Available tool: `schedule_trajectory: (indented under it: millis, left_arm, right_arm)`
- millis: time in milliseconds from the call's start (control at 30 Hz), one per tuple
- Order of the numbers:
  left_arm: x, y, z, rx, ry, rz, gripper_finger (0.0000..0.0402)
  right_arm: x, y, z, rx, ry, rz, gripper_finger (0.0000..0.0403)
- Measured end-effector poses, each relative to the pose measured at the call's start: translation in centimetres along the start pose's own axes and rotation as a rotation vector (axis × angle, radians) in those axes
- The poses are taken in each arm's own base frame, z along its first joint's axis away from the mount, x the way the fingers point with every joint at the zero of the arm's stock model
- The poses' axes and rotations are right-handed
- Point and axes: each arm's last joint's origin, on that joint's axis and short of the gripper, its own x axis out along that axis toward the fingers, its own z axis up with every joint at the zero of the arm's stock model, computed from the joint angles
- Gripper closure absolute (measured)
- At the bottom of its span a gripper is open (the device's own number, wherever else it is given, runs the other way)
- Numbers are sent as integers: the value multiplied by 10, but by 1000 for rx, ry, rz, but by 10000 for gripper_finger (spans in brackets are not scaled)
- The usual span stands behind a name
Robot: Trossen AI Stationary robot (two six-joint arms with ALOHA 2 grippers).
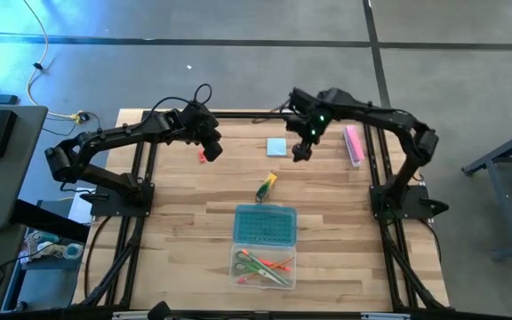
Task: Pack school essentials
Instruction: Adjust the supply box
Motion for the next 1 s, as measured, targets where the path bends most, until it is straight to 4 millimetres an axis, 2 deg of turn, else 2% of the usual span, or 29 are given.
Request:
schedule_trajectory:
  millis: [167,400,667,1000]
  left_arm:
    - [0,0,2,-1,-19,0,291]
    - [-1,0,10,-4,-107,0,291]
    - [-1,0,15,-6,-160,0,291]
    - [-1,0,14,-5,-140,0,291]
  right_arm:
    - [21,25,-23,81,20,11,29]
    - [51,59,-54,215,37,-63,42]
    - [80,91,-77,323,57,-112,128]
    - [89,121,-91,439,24,-177,241]
